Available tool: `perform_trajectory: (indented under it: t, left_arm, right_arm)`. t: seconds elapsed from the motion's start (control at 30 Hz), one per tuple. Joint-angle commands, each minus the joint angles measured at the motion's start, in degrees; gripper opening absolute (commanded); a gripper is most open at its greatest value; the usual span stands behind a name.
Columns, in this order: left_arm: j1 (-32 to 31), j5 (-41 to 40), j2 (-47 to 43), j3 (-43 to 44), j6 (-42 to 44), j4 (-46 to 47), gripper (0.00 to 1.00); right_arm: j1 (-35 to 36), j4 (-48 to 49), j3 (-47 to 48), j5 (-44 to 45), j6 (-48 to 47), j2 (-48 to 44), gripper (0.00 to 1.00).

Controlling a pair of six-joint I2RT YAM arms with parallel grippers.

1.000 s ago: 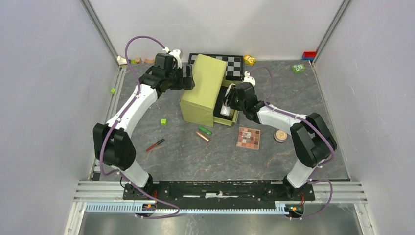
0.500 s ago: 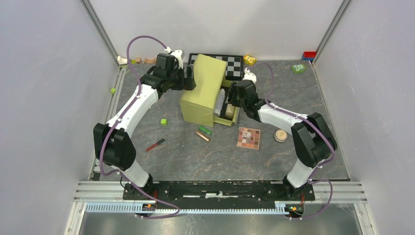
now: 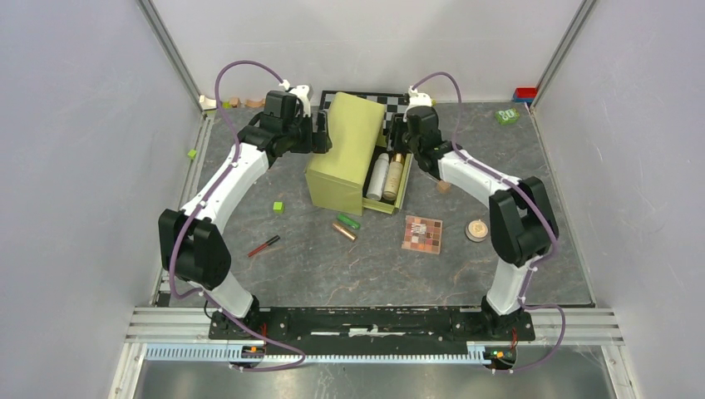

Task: Organize the makeup
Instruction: Place the makeup in the drawer.

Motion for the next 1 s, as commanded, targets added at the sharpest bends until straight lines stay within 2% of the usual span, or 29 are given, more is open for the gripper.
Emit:
perform_trajectory:
  t: [0.0, 0.5, 0.77, 0.97]
  left_arm:
    - [-0.35, 1.23, 0.29, 0.29, 2.59, 0.84, 0.89]
    - [-0.51, 1.29, 2.17, 1.68, 2.52, -0.73, 0.83]
    - [-0.62, 1.35, 3.15, 2.35, 2.54, -1.44, 0.82]
    - [-0.77, 1.62, 3.83, 2.69, 2.52, -1.88, 0.80]
  right_arm:
    - [-0.11, -3.91, 6.04, -2.56, -2.24, 4.57, 0.52]
    - [-0.47, -13.24, 16.23, 4.88, -0.42, 14.02, 0.47]
    - [-0.56, -18.69, 19.44, 5.62, -0.78, 16.29, 0.45]
    - [-0.57, -22.45, 21.43, 4.96, -0.90, 17.46, 0.39]
